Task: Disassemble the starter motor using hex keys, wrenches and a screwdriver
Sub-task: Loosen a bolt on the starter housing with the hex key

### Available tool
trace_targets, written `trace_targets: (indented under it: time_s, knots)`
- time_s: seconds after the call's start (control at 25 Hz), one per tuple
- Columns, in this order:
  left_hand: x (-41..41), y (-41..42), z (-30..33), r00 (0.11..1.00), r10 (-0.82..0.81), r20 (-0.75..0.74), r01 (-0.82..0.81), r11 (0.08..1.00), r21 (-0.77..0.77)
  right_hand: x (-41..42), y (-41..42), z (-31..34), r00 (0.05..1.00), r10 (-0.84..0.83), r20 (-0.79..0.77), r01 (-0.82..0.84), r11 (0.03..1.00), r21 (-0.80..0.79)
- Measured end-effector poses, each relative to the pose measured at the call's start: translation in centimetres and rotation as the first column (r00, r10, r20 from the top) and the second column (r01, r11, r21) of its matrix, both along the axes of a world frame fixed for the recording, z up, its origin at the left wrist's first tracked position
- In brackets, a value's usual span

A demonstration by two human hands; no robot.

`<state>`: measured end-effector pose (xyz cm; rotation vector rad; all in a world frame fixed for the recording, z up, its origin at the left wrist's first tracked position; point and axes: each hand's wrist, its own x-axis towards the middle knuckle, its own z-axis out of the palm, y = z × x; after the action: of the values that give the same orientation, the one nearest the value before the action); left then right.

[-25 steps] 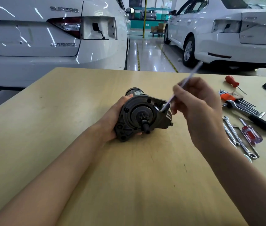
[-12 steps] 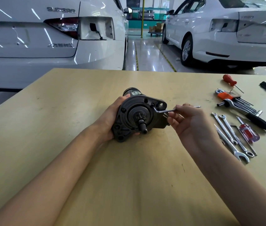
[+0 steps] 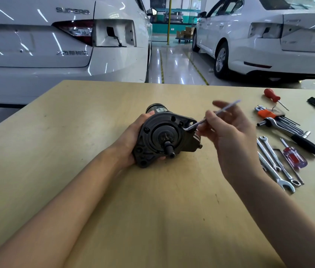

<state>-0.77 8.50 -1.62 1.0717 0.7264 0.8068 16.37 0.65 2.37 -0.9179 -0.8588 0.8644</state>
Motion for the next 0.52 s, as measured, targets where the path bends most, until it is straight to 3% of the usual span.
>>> trace_targets:
  time_s: [0.08, 0.16, 0.24, 0.28, 0.4, 0.52]
  knots:
    - [0.0, 0.0, 0.1, 1.0, 0.015, -0.008, -0.015, 1.0, -0.004, -0.7, 0.4, 0.8, 0.892, -0.156, 0.424, 0.07, 0.975, 0.212]
    - [0.1, -0.1, 0.0, 1.0, 0.027, -0.003, -0.027, 1.0, -0.002, -2.0, 0.8, 1.3, 0.633, -0.294, 0.716, -0.006, 0.923, 0.384]
    - [0.1, -0.1, -0.1, 0.999, 0.041, 0.013, -0.041, 0.999, 0.011, -3.2, 1.0, 1.4, 0.401, -0.278, 0.873, -0.122, 0.928, 0.351]
    - [0.1, -0.1, -0.2, 0.999, 0.044, 0.011, -0.045, 0.999, 0.017, -3.5, 1.1, 1.5, 0.335, -0.204, 0.92, -0.164, 0.949, 0.271]
    - [0.0, 0.1, -0.2, 0.999, 0.039, -0.01, -0.039, 0.999, 0.001, -3.3, 1.3, 1.5, 0.283, -0.069, 0.957, -0.232, 0.963, 0.138]
    - [0.1, 0.1, -0.2, 0.999, 0.027, 0.02, -0.027, 0.999, 0.021, -2.9, 0.9, 1.2, 0.421, -0.111, 0.9, -0.219, 0.951, 0.22]
